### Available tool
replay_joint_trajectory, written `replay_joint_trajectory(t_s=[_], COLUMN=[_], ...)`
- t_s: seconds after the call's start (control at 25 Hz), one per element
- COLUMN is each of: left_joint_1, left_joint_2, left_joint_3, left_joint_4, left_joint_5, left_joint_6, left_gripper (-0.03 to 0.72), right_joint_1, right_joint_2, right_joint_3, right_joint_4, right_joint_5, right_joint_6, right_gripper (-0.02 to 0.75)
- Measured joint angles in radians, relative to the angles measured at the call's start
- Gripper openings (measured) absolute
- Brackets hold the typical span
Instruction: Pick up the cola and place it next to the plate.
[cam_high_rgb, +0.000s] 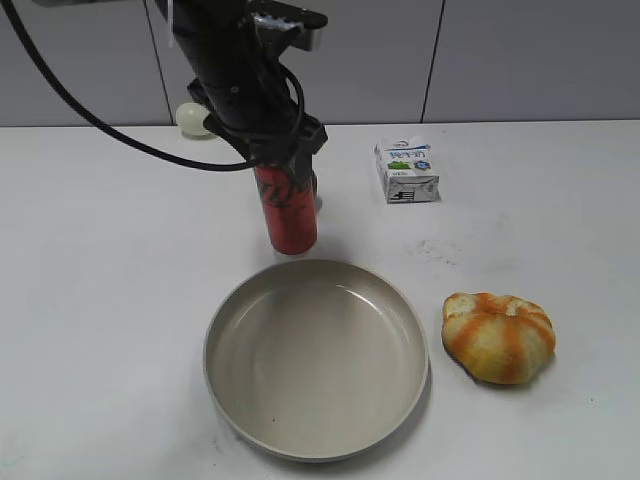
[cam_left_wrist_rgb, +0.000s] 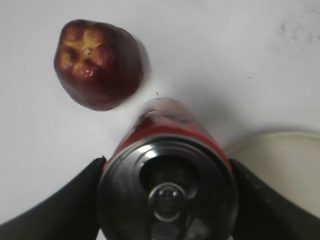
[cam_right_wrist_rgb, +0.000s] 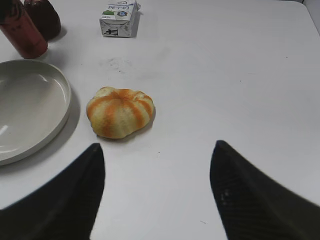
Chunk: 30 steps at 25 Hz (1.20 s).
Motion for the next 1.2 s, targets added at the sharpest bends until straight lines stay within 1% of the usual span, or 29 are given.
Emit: replay_joint_trajectory(t_s=[0.24,0.28,0.4,0.44,0.56,0.68,0.8,1.0,1.12,1.2], left_joint_1=[-0.004,-0.005,-0.005,-0.005,-0.005,0.016,0.078,0.245,0.345,0.407], left_joint_2=[0.016,0.016,0.016,0.015,-0.009,-0.068,-0.130,-0.186,-0.198,-0.218], left_joint_3=[-0.003,-0.003,-0.004,-0.004,-0.004,-0.004,-0.004,-0.004,0.000,0.028], left_joint_4=[-0.001,-0.001,-0.001,-0.001,-0.001,-0.005,-0.005,-0.002,-0.003,-0.019], left_joint_5=[-0.006,-0.007,-0.001,0.004,0.017,0.025,0.060,0.183,0.199,0.199], left_joint_6=[0.000,0.000,0.000,0.000,0.000,0.001,0.002,0.002,0.002,0.002], left_gripper=[0.521,0.532,0.637,0.649,0.643,0.627,0.613,0.589,0.583,0.580], right_joint_1=[0.000,0.000,0.000,0.000,0.000,0.000,0.000,0.000,0.000,0.000], right_joint_2=[0.000,0.000,0.000,0.000,0.000,0.000,0.000,0.000,0.000,0.000], right_joint_3=[0.000,0.000,0.000,0.000,0.000,0.000,0.000,0.000,0.000,0.000], right_joint_4=[0.000,0.000,0.000,0.000,0.000,0.000,0.000,0.000,0.000,0.000], right_joint_5=[0.000,0.000,0.000,0.000,0.000,0.000,0.000,0.000,0.000,0.000], right_joint_6=[0.000,0.000,0.000,0.000,0.000,0.000,0.000,0.000,0.000,0.000], right_gripper=[0.531,0.531,0.531,0.531,0.531,0.531,0.531,0.531,0.531,0.531])
